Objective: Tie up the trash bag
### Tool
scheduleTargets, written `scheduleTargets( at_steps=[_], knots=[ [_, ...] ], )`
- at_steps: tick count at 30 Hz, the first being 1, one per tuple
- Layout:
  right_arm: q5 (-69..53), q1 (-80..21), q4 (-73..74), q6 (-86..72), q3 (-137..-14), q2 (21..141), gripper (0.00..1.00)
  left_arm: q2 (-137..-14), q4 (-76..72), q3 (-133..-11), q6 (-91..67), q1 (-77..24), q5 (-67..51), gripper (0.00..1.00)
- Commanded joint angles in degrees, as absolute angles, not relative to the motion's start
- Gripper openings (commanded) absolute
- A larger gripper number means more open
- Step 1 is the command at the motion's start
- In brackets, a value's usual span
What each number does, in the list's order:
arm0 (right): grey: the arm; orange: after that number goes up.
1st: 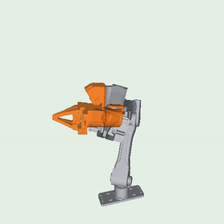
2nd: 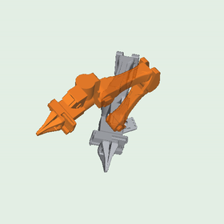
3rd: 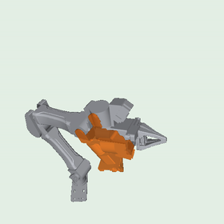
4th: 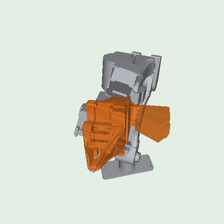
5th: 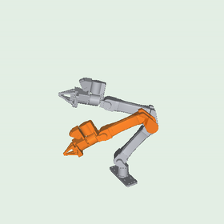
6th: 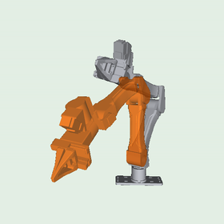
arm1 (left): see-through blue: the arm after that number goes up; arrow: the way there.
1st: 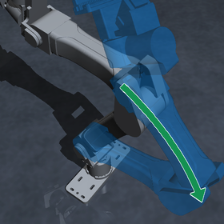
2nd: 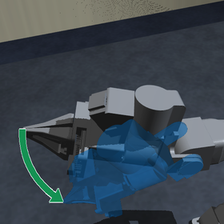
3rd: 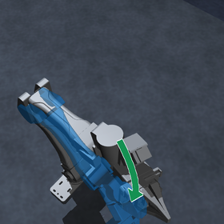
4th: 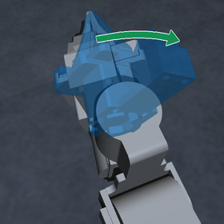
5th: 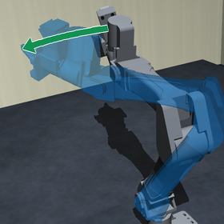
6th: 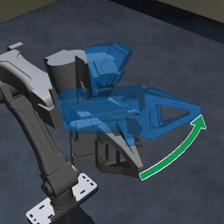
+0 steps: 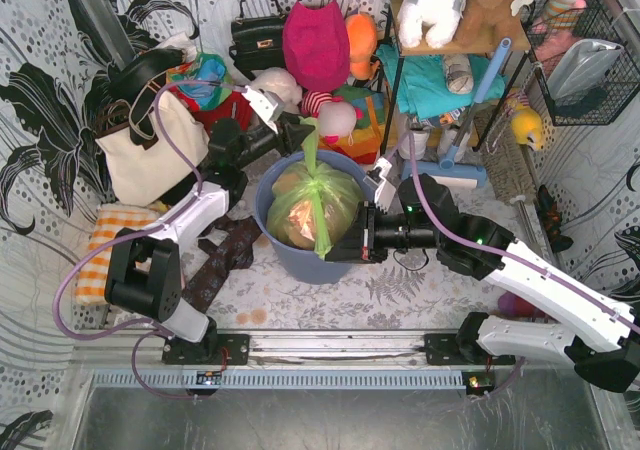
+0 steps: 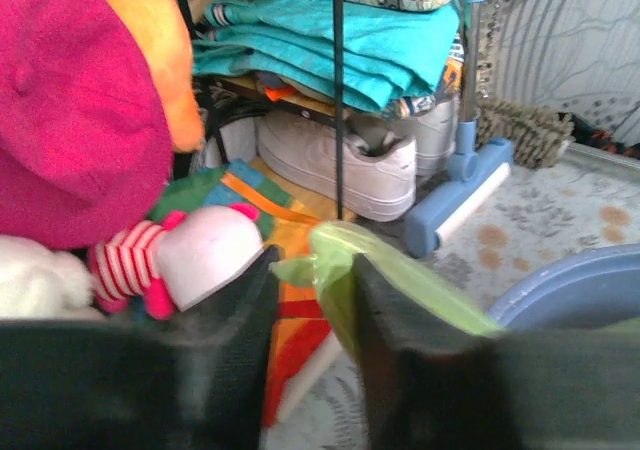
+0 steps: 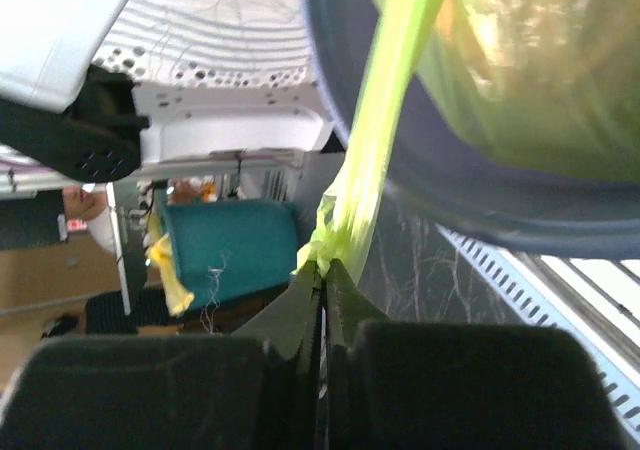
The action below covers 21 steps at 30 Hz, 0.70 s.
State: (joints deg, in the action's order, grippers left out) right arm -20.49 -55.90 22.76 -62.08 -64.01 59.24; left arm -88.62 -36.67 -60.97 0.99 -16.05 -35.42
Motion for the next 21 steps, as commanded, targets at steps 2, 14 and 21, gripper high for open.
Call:
scheduleTargets(
  at_steps=[2,14,21],
  knots=[
    [-26.8,-56.9,23.6,-59.8,-69.4,57.5,0.07,-85.4,-40.1,-65.2,1.1,-15.3,-33.8,0.57],
    [-16.6,-56.9,35.7,-45.4,-88.8,61.7,0.51,-78.0,-38.5,-69.2,1.6,-15.1,-28.1,0.91],
    [11.4,-56.7,33.3,-30.4,-89.0,63.2,0.79,-73.1,-28.4,-69.3,0.9,-14.8,-14.4,0.98]
  ],
)
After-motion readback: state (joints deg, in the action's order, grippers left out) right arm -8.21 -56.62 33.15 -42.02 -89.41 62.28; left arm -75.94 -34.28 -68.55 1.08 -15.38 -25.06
